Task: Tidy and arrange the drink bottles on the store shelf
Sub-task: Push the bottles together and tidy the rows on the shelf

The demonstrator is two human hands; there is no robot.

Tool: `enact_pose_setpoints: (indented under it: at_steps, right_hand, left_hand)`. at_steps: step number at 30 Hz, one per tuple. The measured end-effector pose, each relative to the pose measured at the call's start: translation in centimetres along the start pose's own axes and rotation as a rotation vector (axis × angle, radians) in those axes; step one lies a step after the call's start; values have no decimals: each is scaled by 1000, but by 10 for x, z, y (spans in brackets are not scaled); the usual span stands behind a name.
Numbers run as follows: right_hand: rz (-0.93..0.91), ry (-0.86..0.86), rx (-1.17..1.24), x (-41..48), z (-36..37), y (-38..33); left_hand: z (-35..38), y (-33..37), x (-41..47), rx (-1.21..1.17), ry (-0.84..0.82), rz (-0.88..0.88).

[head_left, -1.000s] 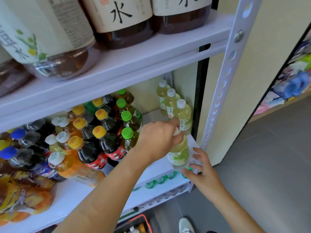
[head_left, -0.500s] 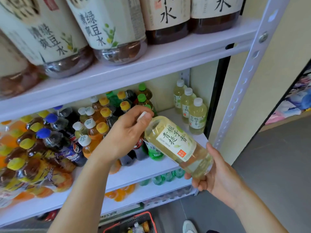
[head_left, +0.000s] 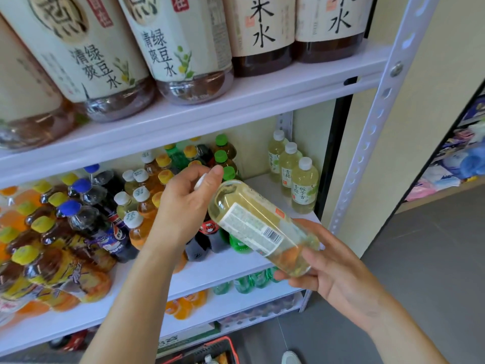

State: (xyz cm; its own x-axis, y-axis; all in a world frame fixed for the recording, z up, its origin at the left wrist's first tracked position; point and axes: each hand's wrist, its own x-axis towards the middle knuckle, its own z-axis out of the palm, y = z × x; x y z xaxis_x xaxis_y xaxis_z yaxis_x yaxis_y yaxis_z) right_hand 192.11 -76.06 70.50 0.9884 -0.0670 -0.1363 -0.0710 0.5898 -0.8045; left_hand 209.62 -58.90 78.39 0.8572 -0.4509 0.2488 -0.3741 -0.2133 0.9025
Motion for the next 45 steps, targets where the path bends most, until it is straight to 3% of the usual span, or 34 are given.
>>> enact_pose_setpoints:
  at_steps: [6,9,16,19,23,27,31,34,40,45]
  right_hand:
    - [291,33,111,0,-2,-3]
    - [262,4,105,3,-4,-2]
    - [-3,5,20,7,2,-3]
    - [68,7,51,6,6,-4]
    - [317,61,95,6,5,-2]
    - [394,56,57,8,2,0]
    - [301,-30,82,11,-1,2]
    - [254,13,144,12,-3,3]
    - [114,112,252,15,-1,6]
    - [6,76,243,15,1,3]
  left_hand:
    - [-9,6,-3,-253,-279,-36]
    - [-7,6,-3,-192,-196,1]
    - [5,2,1,48,55,5]
    - [-1,6,2,-14,-66,20]
    - [-11,12,2,-133,-293,64]
    - [-5,12,3,-121,-198,74]
    - [1,10,4,-73,-78,71]
    - [1,12,6,-61,-46,81]
    - [2,11,8,-39,-46,100]
    - [-1,10,7,-9,-104,160]
